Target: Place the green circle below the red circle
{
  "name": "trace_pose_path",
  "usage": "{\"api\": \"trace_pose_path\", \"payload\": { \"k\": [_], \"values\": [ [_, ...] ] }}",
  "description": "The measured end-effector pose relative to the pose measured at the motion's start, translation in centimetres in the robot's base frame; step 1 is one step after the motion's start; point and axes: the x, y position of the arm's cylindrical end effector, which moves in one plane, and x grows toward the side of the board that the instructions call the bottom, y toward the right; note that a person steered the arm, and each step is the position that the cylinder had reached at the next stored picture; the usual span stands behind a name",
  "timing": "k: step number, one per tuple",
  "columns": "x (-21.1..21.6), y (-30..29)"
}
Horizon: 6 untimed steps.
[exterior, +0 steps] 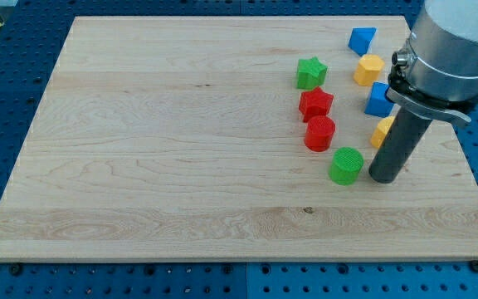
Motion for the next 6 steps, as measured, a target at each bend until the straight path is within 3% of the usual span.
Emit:
{"api": "trace_pose_path", "payload": {
  "k": [4, 6],
  "values": [
    [0.0, -2.8],
    [5.9, 0.0]
  ]
}}
